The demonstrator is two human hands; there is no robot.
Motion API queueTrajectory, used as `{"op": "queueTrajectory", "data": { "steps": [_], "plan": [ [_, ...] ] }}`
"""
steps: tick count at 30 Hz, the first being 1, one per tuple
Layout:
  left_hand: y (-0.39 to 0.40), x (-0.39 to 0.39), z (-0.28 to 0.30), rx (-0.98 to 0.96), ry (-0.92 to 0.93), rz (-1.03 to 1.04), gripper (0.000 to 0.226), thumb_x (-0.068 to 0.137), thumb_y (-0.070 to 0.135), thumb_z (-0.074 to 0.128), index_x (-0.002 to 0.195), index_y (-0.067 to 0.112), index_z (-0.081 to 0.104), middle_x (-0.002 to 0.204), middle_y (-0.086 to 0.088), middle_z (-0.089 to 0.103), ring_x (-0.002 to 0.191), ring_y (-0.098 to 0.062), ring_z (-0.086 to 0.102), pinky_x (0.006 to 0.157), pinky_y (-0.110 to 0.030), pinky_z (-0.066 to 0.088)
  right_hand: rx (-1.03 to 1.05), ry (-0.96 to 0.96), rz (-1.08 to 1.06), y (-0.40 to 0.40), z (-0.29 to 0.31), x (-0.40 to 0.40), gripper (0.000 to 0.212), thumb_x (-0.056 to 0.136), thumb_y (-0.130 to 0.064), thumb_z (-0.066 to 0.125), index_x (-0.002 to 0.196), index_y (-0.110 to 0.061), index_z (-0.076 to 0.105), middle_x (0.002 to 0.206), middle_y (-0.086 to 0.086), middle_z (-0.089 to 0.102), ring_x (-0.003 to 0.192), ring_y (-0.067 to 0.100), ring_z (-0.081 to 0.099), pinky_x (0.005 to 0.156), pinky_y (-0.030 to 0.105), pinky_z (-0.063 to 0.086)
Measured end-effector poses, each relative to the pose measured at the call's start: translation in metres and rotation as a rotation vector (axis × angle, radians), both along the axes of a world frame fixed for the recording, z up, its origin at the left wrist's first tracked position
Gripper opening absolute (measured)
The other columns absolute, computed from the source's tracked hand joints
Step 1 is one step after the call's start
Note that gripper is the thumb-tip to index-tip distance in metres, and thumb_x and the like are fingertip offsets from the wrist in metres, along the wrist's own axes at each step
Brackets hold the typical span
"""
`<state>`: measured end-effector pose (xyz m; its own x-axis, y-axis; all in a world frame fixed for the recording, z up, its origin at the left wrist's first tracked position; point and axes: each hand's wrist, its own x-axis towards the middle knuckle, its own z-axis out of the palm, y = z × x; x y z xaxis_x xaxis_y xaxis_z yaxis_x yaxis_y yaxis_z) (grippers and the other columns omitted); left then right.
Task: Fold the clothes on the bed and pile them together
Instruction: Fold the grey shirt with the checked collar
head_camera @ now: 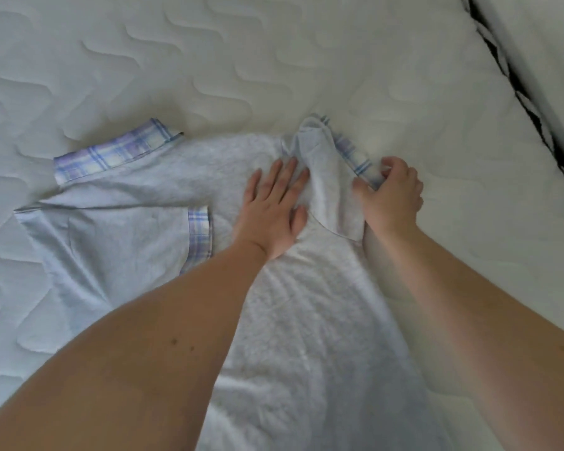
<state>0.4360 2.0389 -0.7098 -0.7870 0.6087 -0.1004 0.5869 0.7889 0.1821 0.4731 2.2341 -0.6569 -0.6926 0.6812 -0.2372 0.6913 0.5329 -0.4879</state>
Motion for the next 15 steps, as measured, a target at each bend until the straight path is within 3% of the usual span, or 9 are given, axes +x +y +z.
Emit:
{"op": "queueTrajectory", "data": {
  "steps": [3,5,7,9,12,15],
  "plan": [
    [0.0,0.0,-0.003,-0.012,0.007,-0.006,0.062,0.098,0.045,0.022,0.156,0.024,0.014,0.165,0.0,0.008,0.152,-0.019,0.002,0.122,-0.047,0.004,-0.059,-0.091,0.017,0.006,0.003,-0.008,0.052,0.076,-0.044,0.073,0.117,-0.019,0.053,0.109,0.002,0.058,0.111,0.029,0.054,0.091,0.039,0.039],
    [0.0,-0.001,-0.003,-0.009,0.0,-0.011,0.062,0.098,0.044,0.021,0.156,0.023,0.014,0.165,-0.001,0.008,0.152,-0.02,0.002,0.122,-0.048,0.005,-0.133,-0.115,0.094,0.01,0.007,-0.011,0.033,0.08,-0.04,0.07,0.102,-0.018,0.057,0.088,-0.002,0.058,0.095,0.028,0.06,0.075,0.033,0.042],
    [-0.001,-0.001,-0.005,0.001,0.002,-0.012,0.062,0.099,0.045,0.02,0.156,0.023,0.01,0.165,-0.002,0.009,0.152,-0.02,0.003,0.122,-0.048,0.005,-0.216,-0.026,0.157,0.01,0.013,-0.009,0.019,0.085,-0.03,0.067,0.089,-0.017,0.054,0.073,-0.006,0.054,0.079,0.024,0.057,0.061,0.025,0.034],
    [-0.002,-0.001,-0.006,0.022,-0.003,-0.01,0.061,0.101,0.048,0.013,0.155,0.021,0.004,0.165,-0.002,0.01,0.152,-0.019,0.001,0.122,-0.045,0.003,-0.281,0.135,0.164,0.003,0.022,-0.005,0.015,0.088,-0.021,0.065,0.089,-0.018,0.05,0.073,-0.009,0.051,0.073,0.017,0.05,0.053,0.018,0.029],
    [-0.003,-0.002,-0.007,0.088,-0.01,0.023,0.069,0.1,0.053,0.005,0.156,0.014,0.009,0.165,-0.007,0.007,0.152,-0.016,-0.002,0.123,-0.039,-0.001,-0.336,0.315,0.164,-0.02,0.035,0.009,0.012,0.094,-0.017,0.057,0.096,-0.019,0.046,0.087,-0.002,0.055,0.074,0.014,0.051,0.058,0.016,0.032],
    [-0.003,-0.003,-0.004,0.179,-0.035,0.115,0.074,0.098,0.057,0.008,0.156,0.012,0.001,0.165,-0.01,-0.004,0.152,-0.018,-0.008,0.122,-0.034,-0.005,-0.371,0.425,0.132,-0.044,0.046,0.031,0.012,0.099,-0.015,0.049,0.1,-0.019,0.039,0.08,-0.012,0.05,0.064,-0.004,0.051,0.056,0.009,0.033]
  ]
}}
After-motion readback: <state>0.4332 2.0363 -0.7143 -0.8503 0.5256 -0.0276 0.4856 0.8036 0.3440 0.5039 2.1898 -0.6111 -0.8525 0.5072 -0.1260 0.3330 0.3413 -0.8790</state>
